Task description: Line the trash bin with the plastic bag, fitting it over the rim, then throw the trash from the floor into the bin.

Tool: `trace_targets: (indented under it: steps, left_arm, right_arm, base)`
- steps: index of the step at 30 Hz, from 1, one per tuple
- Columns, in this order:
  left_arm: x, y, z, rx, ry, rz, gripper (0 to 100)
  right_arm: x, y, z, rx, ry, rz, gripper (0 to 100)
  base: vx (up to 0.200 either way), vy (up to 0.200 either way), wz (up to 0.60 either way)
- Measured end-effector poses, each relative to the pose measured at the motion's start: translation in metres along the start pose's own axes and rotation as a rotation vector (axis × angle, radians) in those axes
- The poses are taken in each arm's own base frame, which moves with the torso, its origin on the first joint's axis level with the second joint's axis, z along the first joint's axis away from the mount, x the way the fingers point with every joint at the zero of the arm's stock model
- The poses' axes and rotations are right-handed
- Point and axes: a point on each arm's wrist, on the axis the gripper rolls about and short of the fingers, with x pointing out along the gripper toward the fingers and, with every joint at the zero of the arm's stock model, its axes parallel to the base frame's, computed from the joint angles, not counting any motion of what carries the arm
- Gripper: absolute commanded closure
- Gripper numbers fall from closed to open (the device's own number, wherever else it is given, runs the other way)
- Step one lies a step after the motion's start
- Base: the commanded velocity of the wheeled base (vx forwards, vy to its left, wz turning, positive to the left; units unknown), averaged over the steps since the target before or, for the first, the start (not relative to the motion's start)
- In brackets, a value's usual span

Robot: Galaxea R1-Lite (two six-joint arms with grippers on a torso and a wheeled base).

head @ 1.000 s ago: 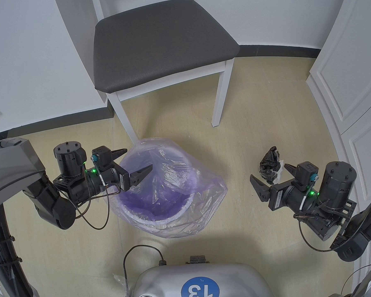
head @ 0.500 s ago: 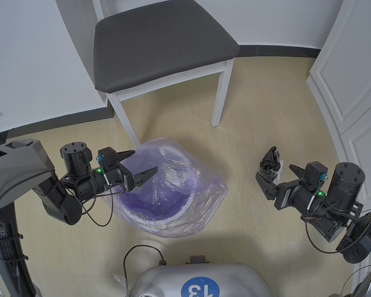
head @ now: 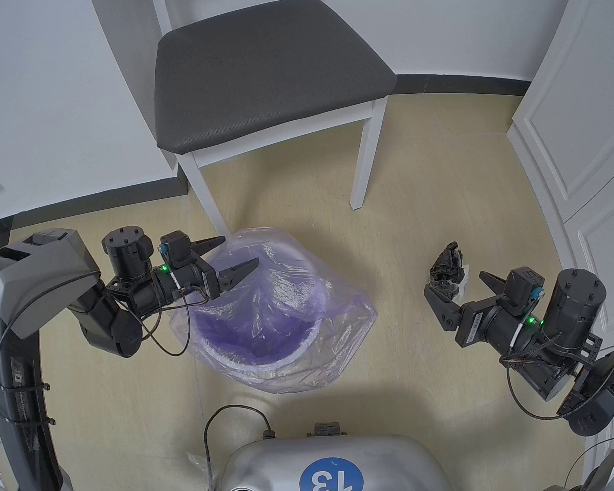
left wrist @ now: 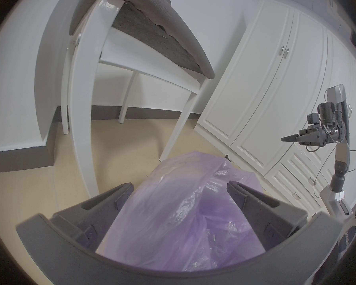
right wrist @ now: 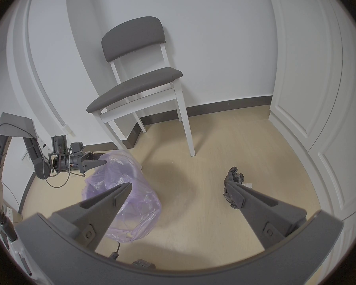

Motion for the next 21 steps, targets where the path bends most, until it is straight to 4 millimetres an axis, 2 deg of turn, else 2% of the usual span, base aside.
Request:
trace_targets:
  steps: [6, 7, 21]
  left_arm:
    - [-0.002, 0.003, -0.002, 0.0, 0.0, -0.008, 0]
    - [-0.002, 0.004, -0.002, -0.001, 0.0, -0.013, 100]
    - [0.005, 0.014, 0.0, -0.021, -0.027, -0.008, 100]
  right_arm:
    - [-0.001, 0.0, -0.002, -0.002, 0.007, 0.001, 0]
    - [-0.001, 0.0, -0.002, -0.002, 0.007, 0.001, 0]
    - [0.0, -0.001, -0.002, -0.002, 0.008, -0.001, 0]
  base:
    - [0.0, 0.0, 0.0]
    - [0.0, 0.0, 0.0]
    - [0.0, 0.0, 0.0]
